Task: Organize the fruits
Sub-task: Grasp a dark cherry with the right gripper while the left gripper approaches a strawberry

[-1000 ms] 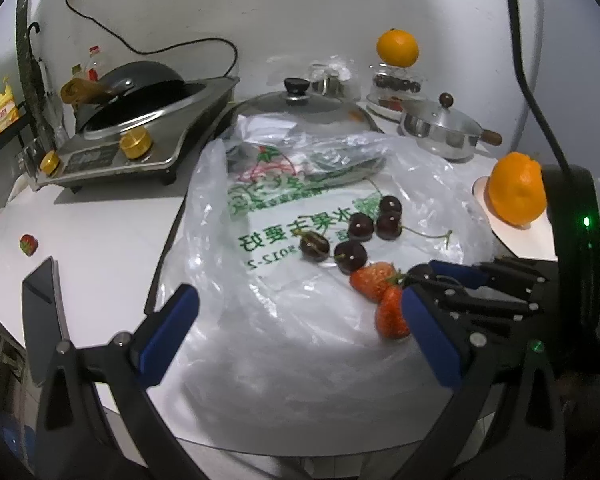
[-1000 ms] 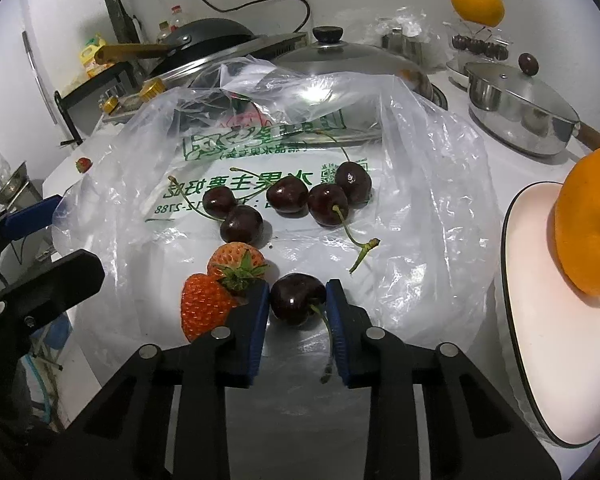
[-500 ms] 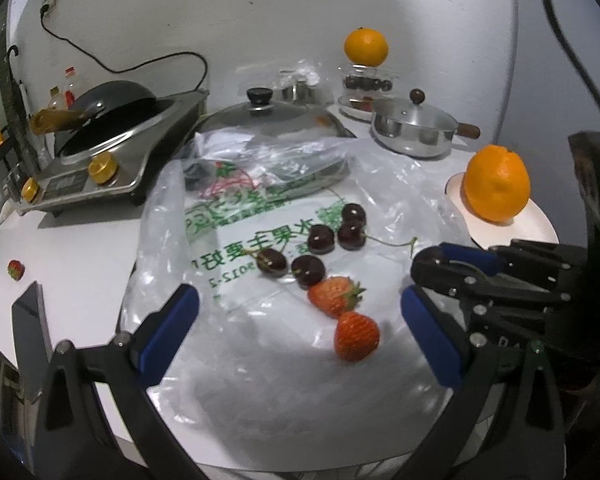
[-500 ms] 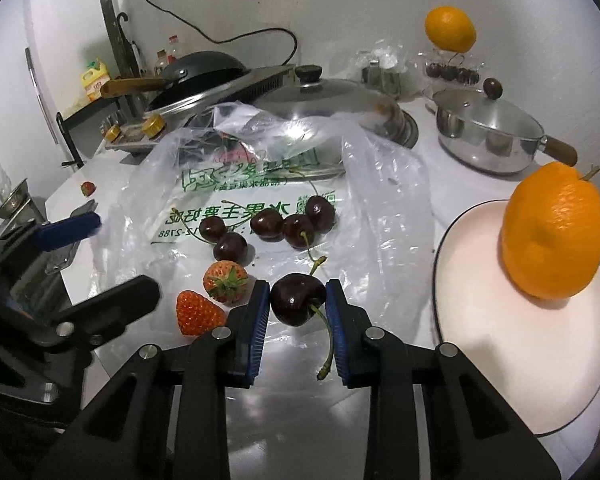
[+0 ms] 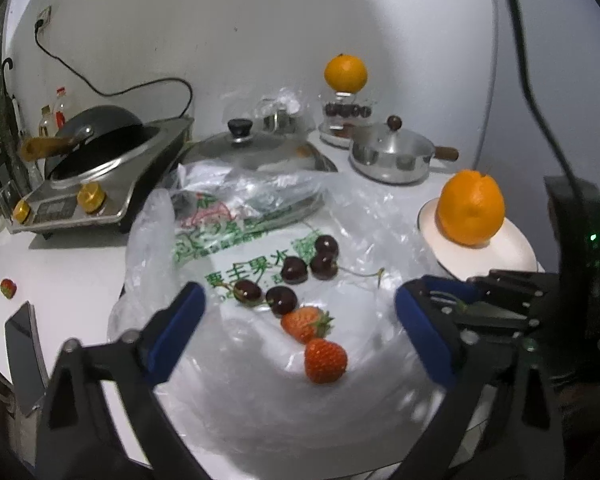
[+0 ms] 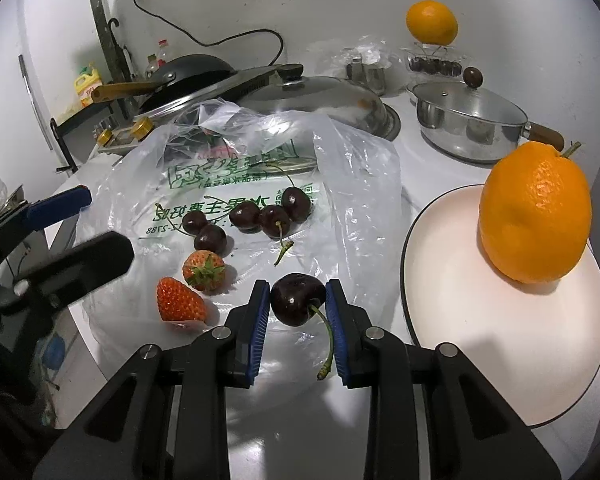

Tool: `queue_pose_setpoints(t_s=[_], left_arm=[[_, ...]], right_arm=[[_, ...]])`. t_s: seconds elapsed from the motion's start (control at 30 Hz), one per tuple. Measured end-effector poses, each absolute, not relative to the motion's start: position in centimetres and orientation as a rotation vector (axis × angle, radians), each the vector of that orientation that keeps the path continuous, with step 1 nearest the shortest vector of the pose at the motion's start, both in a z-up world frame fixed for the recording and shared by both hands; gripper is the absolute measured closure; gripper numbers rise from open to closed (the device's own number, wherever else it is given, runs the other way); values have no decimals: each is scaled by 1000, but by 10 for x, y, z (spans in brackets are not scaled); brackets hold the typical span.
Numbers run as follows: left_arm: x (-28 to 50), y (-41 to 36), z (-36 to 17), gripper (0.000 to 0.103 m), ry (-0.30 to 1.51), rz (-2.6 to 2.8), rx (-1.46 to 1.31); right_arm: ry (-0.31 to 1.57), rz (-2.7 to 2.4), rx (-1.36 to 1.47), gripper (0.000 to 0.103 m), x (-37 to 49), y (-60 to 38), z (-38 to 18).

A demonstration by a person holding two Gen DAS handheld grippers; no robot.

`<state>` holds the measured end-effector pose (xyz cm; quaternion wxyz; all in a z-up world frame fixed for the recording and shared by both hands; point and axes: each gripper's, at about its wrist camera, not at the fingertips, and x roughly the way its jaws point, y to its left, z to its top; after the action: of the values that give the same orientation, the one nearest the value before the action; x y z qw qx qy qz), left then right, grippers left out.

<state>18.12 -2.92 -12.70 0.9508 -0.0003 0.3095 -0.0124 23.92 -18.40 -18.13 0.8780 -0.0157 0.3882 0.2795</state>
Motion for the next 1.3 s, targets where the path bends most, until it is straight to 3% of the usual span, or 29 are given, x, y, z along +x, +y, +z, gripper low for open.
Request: queue_pose_setpoints(t_s=[0.63, 0.83, 0.9, 1.3], left_arm=[[191, -35, -150, 10, 711, -34, -18], [206, -35, -171, 30, 781, -39, -20], [207, -34, -176, 42, 800, -41, -26], [205, -35, -195, 51, 865, -74, -43]], right_arm=[[791, 595, -23, 73, 238, -189, -180], [793, 597, -24, 73, 238, -189, -180], [796, 598, -27, 73, 238, -188, -180], [802, 594, -40, 73, 237, -184, -182]])
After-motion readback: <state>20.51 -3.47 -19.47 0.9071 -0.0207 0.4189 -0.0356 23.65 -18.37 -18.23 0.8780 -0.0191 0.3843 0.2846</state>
